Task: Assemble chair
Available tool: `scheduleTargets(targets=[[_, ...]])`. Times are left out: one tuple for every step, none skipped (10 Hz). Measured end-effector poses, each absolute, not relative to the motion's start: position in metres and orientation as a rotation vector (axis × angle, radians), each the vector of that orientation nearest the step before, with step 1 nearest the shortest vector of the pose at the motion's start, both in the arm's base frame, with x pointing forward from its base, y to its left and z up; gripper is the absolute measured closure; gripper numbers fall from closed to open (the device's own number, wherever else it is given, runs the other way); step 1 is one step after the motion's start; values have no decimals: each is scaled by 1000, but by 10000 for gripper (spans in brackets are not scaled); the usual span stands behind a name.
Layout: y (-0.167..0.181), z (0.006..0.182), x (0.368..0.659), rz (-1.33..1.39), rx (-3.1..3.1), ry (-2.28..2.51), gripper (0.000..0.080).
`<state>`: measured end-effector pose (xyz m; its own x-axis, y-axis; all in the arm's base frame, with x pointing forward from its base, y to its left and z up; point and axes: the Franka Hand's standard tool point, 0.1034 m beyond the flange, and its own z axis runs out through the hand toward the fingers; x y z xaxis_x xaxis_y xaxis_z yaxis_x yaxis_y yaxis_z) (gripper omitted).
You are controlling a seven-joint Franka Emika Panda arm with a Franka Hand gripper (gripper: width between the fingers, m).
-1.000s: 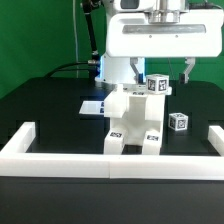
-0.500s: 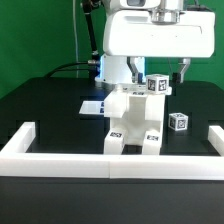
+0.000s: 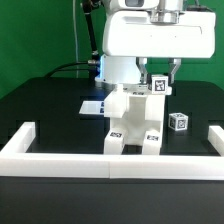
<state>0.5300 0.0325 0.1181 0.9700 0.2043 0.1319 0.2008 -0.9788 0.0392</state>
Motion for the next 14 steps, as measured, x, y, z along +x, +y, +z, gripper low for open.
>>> scheduleTargets(targets=[[32, 118, 530, 213, 3111, 175, 512], [32, 118, 531, 216, 3124, -38, 512], [32, 118, 531, 218, 3125, -146, 512], [34, 118, 532, 220, 3113, -405, 512], [36, 117, 534, 221, 3073, -694, 512], [36, 117, 535, 221, 3059, -769, 512], [36, 117, 535, 219, 3021, -973, 512], [36, 117, 536, 213, 2983, -1153, 512], [36, 117, 537, 211, 2943, -1270, 512], [36, 117, 537, 211, 2937, -1287, 512], [36, 117, 537, 211, 2942, -1273, 512], [37, 117, 537, 219, 2974, -1163, 333], [39, 118, 537, 221, 2986, -1123, 333], [38, 118, 538, 231, 3029, -977, 193]])
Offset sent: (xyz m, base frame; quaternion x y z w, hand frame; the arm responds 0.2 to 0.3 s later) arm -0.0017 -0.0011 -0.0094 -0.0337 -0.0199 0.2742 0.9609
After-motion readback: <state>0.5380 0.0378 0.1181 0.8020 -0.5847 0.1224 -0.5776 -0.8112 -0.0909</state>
